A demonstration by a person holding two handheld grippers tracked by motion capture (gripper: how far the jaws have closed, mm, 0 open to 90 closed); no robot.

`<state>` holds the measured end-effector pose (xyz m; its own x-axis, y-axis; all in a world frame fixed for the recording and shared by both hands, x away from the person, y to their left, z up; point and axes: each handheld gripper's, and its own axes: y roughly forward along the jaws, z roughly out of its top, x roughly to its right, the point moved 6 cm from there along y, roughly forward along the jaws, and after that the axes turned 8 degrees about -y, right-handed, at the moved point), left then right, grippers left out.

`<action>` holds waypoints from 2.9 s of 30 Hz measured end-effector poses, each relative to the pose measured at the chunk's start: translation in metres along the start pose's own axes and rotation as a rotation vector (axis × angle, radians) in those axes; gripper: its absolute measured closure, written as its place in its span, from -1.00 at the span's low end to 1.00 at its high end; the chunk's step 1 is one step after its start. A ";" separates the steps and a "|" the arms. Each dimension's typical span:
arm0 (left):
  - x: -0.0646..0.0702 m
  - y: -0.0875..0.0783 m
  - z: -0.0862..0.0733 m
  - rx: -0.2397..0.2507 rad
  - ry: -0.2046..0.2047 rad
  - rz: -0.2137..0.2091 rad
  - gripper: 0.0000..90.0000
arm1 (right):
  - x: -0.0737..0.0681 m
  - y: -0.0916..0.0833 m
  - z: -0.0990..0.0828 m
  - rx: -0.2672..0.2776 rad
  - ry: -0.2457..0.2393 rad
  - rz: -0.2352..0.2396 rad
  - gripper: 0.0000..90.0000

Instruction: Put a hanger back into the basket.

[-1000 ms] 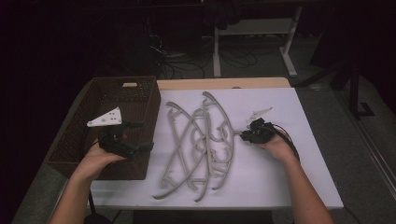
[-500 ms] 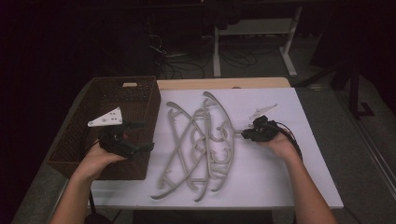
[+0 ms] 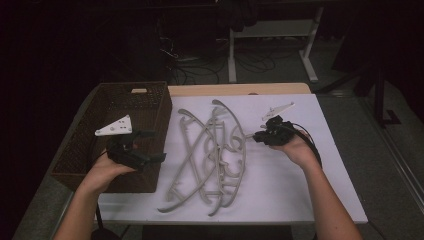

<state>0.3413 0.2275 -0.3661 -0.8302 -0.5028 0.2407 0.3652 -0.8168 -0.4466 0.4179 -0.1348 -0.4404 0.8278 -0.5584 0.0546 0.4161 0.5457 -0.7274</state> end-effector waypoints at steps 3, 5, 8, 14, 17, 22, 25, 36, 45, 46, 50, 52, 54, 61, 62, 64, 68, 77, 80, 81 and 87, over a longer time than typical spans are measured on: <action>0.001 0.000 0.000 0.000 0.005 0.000 -0.96 | -0.010 0.010 0.005 -0.017 0.003 0.026 0.76; 0.002 -0.001 0.001 0.001 0.008 0.003 -0.96 | -0.018 0.017 0.008 -0.027 0.001 0.039 0.76; 0.004 -0.001 0.002 0.001 0.011 0.005 -0.96 | -0.027 0.024 0.011 -0.037 -0.003 0.051 0.76; 0.015 0.004 0.005 -0.012 0.015 0.023 -0.96 | -0.043 0.042 0.009 -0.033 -0.008 0.071 0.73; 0.017 0.007 0.007 -0.013 -0.014 0.030 -0.96 | -0.045 0.038 0.010 -0.010 -0.006 0.065 0.69; 0.030 0.014 0.014 -0.013 -0.023 0.045 -0.96 | -0.050 0.025 0.007 0.025 0.013 0.072 0.54; 0.039 0.022 0.017 -0.024 -0.036 0.041 -0.96 | -0.051 0.020 0.004 0.042 0.023 0.062 0.36; 0.066 0.080 0.009 -0.108 -0.038 0.007 -0.95 | -0.052 0.002 -0.016 0.075 0.055 0.030 -0.19; 0.077 0.126 -0.008 -0.184 -0.047 -0.007 -0.93 | -0.048 -0.012 -0.042 0.093 0.111 -0.016 -0.38; 0.078 0.131 -0.010 -0.189 -0.048 -0.001 -0.91 | -0.048 -0.014 -0.045 0.100 0.120 -0.021 -0.39; 0.083 0.150 -0.022 -0.238 -0.038 0.007 -0.89 | -0.048 -0.022 -0.055 0.117 0.142 -0.039 -0.41; 0.084 0.155 -0.024 -0.249 -0.040 0.010 -0.86 | -0.048 -0.023 -0.058 0.119 0.146 -0.041 -0.42; 0.087 0.167 -0.033 -0.291 -0.030 0.027 -0.84 | -0.046 -0.023 -0.061 0.119 0.151 -0.049 -0.43; 0.089 0.184 -0.049 -0.377 -0.014 0.059 -0.60 | -0.045 -0.022 -0.059 0.126 0.146 -0.057 -0.43; 0.089 0.184 -0.051 -0.387 -0.011 0.064 -0.56 | -0.045 -0.022 -0.059 0.127 0.147 -0.059 -0.43; 0.088 0.186 -0.053 -0.401 0.000 0.087 -0.50 | -0.044 -0.022 -0.058 0.133 0.147 -0.061 -0.43; 0.085 0.190 -0.056 -0.426 -0.007 0.104 -0.36 | -0.044 -0.022 -0.058 0.131 0.147 -0.061 -0.43; 0.084 0.193 -0.059 -0.452 -0.027 0.111 -0.07 | -0.044 -0.022 -0.058 0.132 0.143 -0.061 -0.43; 0.083 0.191 -0.058 -0.454 -0.037 0.100 0.03 | -0.045 -0.021 -0.058 0.127 0.142 -0.062 -0.43; 0.083 0.190 -0.058 -0.454 -0.048 0.097 0.06 | -0.045 -0.021 -0.058 0.125 0.141 -0.063 -0.43; 0.081 0.189 -0.058 -0.451 -0.102 0.073 0.14 | -0.044 -0.021 -0.058 0.127 0.144 -0.064 -0.42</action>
<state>0.3190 0.0492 -0.4804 -0.7552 -0.5982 0.2681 0.1826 -0.5848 -0.7904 0.3508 -0.1581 -0.4672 0.7392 -0.6735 -0.0069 0.5183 0.5753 -0.6328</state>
